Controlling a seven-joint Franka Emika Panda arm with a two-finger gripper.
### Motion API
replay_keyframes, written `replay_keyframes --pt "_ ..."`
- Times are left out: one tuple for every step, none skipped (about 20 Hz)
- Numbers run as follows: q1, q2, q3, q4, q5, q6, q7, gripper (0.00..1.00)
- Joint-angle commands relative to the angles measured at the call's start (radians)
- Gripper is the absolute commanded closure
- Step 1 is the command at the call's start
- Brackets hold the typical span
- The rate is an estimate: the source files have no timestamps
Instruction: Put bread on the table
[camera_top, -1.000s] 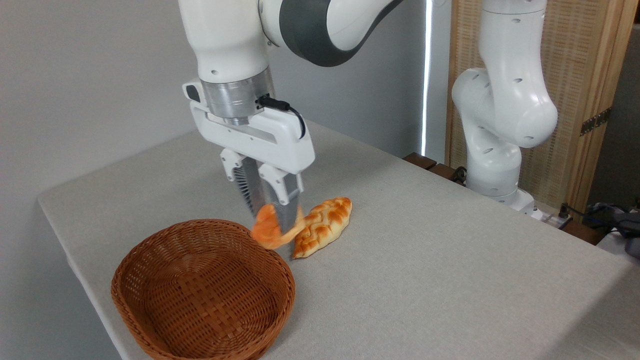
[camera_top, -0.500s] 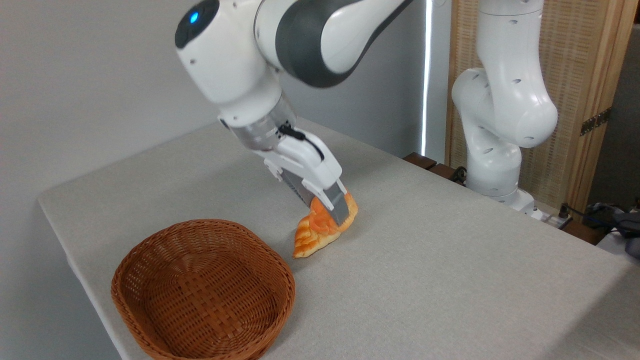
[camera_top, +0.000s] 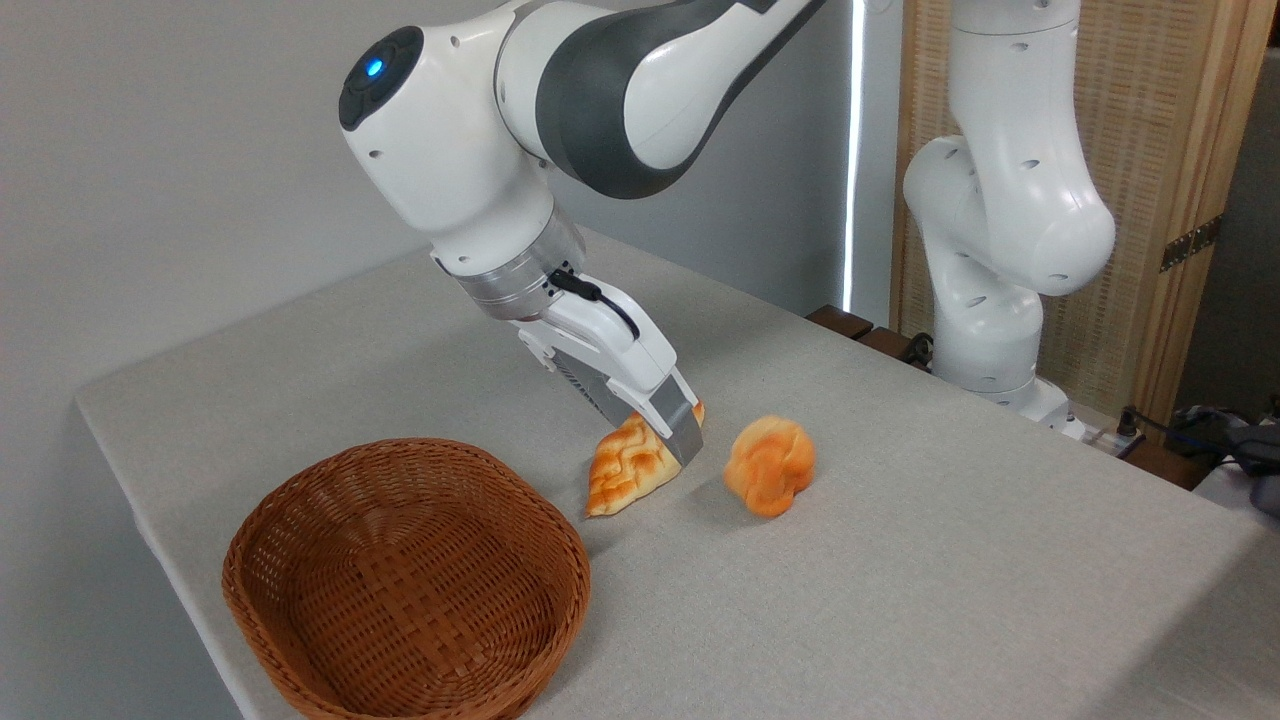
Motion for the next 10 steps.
replay_keyframes --pt "-0.003 -0.015 0.003 0.006 0.012 0.019 0.019 0.0" --pt "-0.003 -0.024 0.003 0.016 0.012 0.05 0.019 0.0" --pt "-0.003 -0.029 0.003 0.042 0.01 0.073 0.019 0.0" --pt "-0.003 -0.031 0.005 0.067 0.001 0.085 0.019 0.0" --pt "-0.003 -0.031 0.005 0.094 0.001 0.091 0.017 0.0" --pt "-0.003 -0.029 0.005 0.12 0.006 0.099 0.016 0.0" --pt "-0.003 -0.029 0.005 0.136 0.006 0.104 0.014 0.0" --pt "-0.003 -0.031 0.005 0.151 0.004 0.105 0.014 0.0" --pt "-0.003 -0.031 0.005 0.176 0.0 0.107 0.014 0.0" --pt "-0.002 -0.031 0.005 0.197 -0.002 0.107 0.014 0.0"
